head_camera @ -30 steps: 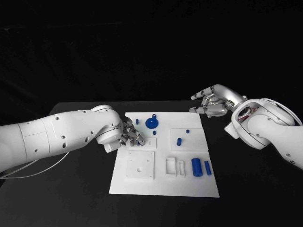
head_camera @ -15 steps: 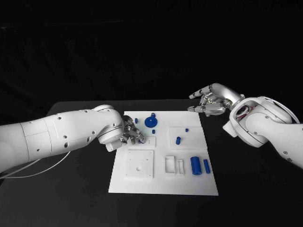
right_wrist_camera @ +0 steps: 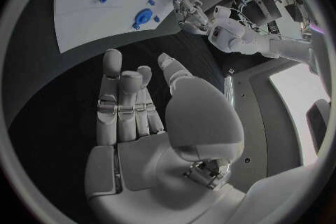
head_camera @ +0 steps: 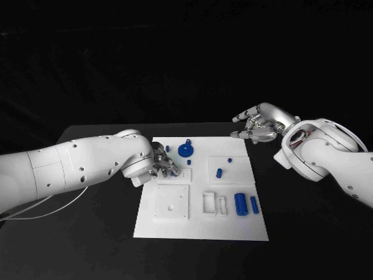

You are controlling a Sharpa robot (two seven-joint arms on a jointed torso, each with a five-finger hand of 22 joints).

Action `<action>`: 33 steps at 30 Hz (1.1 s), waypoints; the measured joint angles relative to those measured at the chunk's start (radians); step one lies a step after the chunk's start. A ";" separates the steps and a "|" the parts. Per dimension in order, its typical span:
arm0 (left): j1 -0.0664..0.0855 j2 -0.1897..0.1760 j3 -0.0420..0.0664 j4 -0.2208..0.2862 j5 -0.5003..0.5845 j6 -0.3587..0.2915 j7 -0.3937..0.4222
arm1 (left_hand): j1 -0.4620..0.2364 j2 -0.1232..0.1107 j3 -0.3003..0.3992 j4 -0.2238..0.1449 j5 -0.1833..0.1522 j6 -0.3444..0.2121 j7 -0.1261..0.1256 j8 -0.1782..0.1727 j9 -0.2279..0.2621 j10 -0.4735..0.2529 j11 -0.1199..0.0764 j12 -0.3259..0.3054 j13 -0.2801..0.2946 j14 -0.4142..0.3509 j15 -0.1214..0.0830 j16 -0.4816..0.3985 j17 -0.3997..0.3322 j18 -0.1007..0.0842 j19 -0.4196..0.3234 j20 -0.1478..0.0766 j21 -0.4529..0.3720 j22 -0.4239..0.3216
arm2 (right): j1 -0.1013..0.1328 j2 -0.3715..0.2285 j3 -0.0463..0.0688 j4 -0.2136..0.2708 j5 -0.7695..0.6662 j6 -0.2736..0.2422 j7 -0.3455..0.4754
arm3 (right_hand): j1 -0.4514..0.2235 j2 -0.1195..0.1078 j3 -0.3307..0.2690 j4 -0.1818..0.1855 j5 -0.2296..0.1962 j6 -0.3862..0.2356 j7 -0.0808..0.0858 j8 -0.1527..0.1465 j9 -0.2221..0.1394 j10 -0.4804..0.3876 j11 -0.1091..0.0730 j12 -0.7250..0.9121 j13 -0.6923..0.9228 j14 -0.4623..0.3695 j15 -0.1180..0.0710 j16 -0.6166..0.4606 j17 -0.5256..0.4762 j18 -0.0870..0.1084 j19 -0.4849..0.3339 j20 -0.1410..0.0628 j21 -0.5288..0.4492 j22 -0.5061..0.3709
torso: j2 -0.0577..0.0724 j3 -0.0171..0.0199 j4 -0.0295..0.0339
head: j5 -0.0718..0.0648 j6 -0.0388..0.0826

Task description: Assemble the parts on the task board

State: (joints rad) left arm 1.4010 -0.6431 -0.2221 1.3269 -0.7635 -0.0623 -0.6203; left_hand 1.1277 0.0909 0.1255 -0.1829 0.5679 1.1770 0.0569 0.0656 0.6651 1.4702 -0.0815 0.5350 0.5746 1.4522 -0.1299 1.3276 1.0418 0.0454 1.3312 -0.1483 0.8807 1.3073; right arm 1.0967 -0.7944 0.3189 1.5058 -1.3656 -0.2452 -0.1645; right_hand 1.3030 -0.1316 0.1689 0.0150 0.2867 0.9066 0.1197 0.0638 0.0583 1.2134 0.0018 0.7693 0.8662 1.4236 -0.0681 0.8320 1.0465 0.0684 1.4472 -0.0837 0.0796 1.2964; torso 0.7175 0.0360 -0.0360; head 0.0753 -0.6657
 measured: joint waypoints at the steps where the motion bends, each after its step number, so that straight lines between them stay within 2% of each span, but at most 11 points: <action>1: 0.000 0.001 0.000 -0.001 0.000 0.002 0.000 | 0.000 0.000 0.000 0.000 0.000 0.000 0.000 -0.001 0.000 0.000 0.000 0.000 -0.002 0.000 0.000 0.000 0.000 0.000 0.000 0.000 -0.004 0.000 | 0.000 0.000 0.000 0.000 0.000 0.001 -0.001 | 0.000 0.000 0.000 0.000 0.005 0.000 0.000 0.000 0.000 0.000 0.000 0.000 -0.001 0.000 0.000 0.000 0.000 0.000 0.000 0.000 0.000 0.001 | 0.000 0.0000 0.0000 | -0.001 0.000; 12: 0.001 0.003 0.001 -0.004 -0.004 0.018 0.000 | 0.000 0.000 -0.001 0.001 0.002 0.000 0.000 -0.001 0.000 0.000 0.000 0.000 -0.009 0.000 0.000 0.000 -0.002 0.000 0.000 0.000 -0.009 0.001 | 0.000 0.001 0.000 -0.003 0.000 0.005 -0.006 | 0.000 0.000 0.019 -0.008 0.023 0.000 0.000 0.000 0.000 0.000 0.000 0.000 -0.002 0.000 0.000 0.000 0.001 0.000 0.000 0.000 0.000 0.003 | 0.000 -0.0001 -0.0001 | -0.004 -0.004; 14: 0.001 0.003 0.001 -0.004 -0.004 0.019 0.000 | 0.000 0.000 0.000 0.000 0.002 0.000 0.000 -0.001 0.000 0.000 0.000 0.000 -0.009 0.000 0.000 0.000 -0.002 0.000 0.000 0.000 -0.009 0.001 | 0.000 0.001 0.000 -0.003 0.000 0.005 -0.007 | 0.000 0.000 0.019 -0.008 0.039 0.000 0.000 0.000 0.000 0.000 0.000 0.000 -0.002 0.000 0.000 0.000 0.001 0.000 0.000 0.000 0.000 0.004 | 0.000 0.0000 -0.0001 | -0.005 -0.005; 16: 0.001 0.002 0.001 -0.004 -0.004 0.020 0.000 | 0.000 0.000 0.000 0.000 0.017 0.000 0.000 -0.001 0.000 0.000 0.000 0.000 -0.013 0.000 0.000 0.000 -0.002 0.000 0.000 0.000 -0.013 0.001 | 0.000 0.001 0.000 -0.004 -0.001 0.007 -0.008 | -0.004 -0.004 0.028 -0.011 0.070 -0.005 0.001 0.000 0.000 0.000 0.000 0.000 -0.003 0.000 0.000 -0.004 0.002 0.000 0.000 0.000 0.000 0.005 | 0.000 0.0000 0.0001 | -0.005 -0.005; 18: 0.001 0.001 0.000 -0.004 -0.004 0.021 0.001 | 0.000 0.000 0.000 0.000 0.024 0.000 0.000 -0.001 0.000 0.000 0.000 0.000 -0.013 0.000 0.000 0.000 -0.002 0.000 0.000 0.000 -0.015 0.001 | 0.000 0.000 0.000 -0.004 -0.001 0.008 -0.010 | -0.008 -0.008 0.029 -0.012 0.077 -0.008 0.001 0.000 0.000 0.000 0.000 0.000 -0.003 0.000 0.000 -0.004 0.002 0.000 0.000 0.000 0.000 0.006 | 0.000 0.0000 0.0006 | -0.005 -0.005; 33: 0.000 -0.002 0.000 -0.004 -0.005 0.020 0.005 | -0.006 0.006 -0.001 -0.002 0.024 0.000 0.000 0.001 0.000 0.000 0.000 0.000 -0.019 0.001 0.001 0.000 -0.003 0.000 0.000 0.000 -0.016 0.000 | 0.000 0.002 0.000 -0.011 -0.001 0.013 -0.015 | -0.008 -0.008 0.038 -0.014 0.084 -0.009 0.001 0.000 0.000 0.000 0.000 0.000 -0.004 0.000 0.000 -0.004 0.001 0.000 0.000 0.000 0.000 0.007 | 0.000 0.0000 0.0006 | -0.006 -0.005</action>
State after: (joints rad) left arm 1.4011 -0.6454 -0.2220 1.3229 -0.7682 -0.0420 -0.6156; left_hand 1.1217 0.0970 0.1243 -0.1846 0.5923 1.1772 0.0571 0.0664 0.6650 1.4704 -0.0812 0.5351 0.5552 1.4527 -0.1293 1.3275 1.0389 0.0450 1.3310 -0.1482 0.8651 1.3077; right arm 1.0967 -0.7921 0.3189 1.4945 -1.3663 -0.2323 -0.1794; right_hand 1.2952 -0.1395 0.2073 0.0013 0.3709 0.8978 0.1212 0.0638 0.0583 1.2134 0.0018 0.7692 0.8622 1.4236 -0.0681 0.8277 1.0480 0.0684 1.4471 -0.0837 0.0796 1.3037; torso 0.7178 0.0360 -0.0354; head 0.0697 -0.6704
